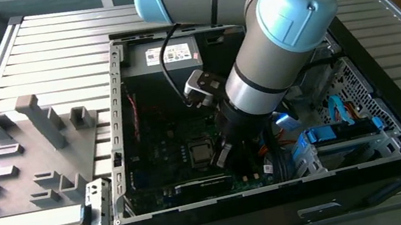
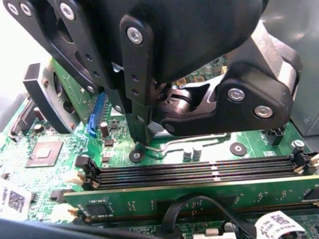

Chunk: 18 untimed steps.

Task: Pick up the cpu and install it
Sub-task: 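Install the first cpu locking lever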

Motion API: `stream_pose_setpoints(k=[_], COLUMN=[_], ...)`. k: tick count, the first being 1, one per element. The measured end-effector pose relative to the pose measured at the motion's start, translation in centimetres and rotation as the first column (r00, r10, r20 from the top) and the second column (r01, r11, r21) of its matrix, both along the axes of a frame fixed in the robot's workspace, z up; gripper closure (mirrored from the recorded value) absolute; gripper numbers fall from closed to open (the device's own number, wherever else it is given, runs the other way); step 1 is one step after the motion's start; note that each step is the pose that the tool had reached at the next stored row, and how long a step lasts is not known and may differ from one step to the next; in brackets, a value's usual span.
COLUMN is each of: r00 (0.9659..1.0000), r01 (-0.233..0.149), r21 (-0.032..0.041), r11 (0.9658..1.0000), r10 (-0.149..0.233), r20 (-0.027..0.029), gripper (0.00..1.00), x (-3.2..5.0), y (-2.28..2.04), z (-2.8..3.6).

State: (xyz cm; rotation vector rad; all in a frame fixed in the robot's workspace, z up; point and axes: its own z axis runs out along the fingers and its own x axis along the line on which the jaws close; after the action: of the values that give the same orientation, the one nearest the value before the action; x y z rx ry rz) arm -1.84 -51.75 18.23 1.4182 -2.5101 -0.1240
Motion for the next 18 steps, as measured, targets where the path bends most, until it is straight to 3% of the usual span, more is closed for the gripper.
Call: stream_pose_setpoints(k=[8, 11, 17, 18], r00=[1.0000, 1.0000, 1.0000, 1.0000], r01=[0.000, 0.000, 0.001, 0.000], r21=[0.0000, 0.0040, 0.0044, 0.0043], r11=[1.0000, 1.0000, 1.0000, 1.0000], r10=[0.000, 0.000, -0.001, 0.000], r20=[0.0001, 0.0001, -0.0004, 0.0001], gripper=[0.89, 0.89, 0.89, 0.89], x=[-0.03, -0.05, -0.08, -0.06], y=[0.00, 0.00, 0.00, 0.00], z=[0.04, 0.08, 0.56, 0.95])
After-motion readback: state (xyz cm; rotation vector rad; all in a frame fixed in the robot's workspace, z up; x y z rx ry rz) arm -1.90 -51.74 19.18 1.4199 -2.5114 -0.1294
